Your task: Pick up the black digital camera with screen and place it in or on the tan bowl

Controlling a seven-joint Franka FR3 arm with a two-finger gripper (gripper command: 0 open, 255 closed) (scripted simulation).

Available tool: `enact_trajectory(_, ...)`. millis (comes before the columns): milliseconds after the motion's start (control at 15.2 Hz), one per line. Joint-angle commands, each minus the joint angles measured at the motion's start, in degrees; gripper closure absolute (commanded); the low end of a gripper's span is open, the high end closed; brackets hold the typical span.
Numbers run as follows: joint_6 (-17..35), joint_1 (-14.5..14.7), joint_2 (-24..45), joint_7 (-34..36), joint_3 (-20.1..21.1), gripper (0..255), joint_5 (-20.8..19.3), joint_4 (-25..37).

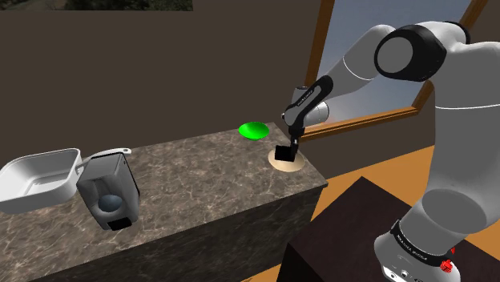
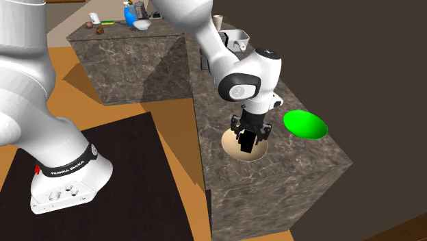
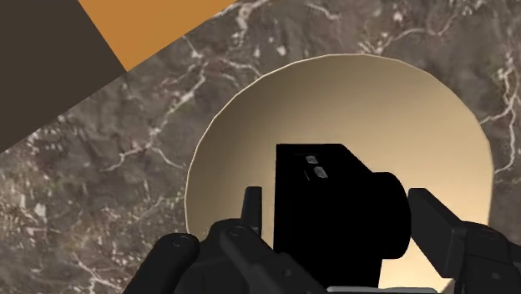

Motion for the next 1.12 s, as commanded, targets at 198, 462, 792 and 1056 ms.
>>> enact_trajectory(198, 0.0, 0.0, 0.01, 0.0, 0.0, 0, 0.0, 0.0)
enact_trajectory(462, -4.5, 0.38, -4.87, 0.5, -0.55, 0, -0.72, -0.37)
enact_trajectory(792, -5.74, 0.46, -6.09, 0.63, -0.67, 0, -0.91, -0.35)
enact_trajectory(1056, -5.74, 0.46, -6.09, 0.63, -0.67, 0, -0.91, -0.34)
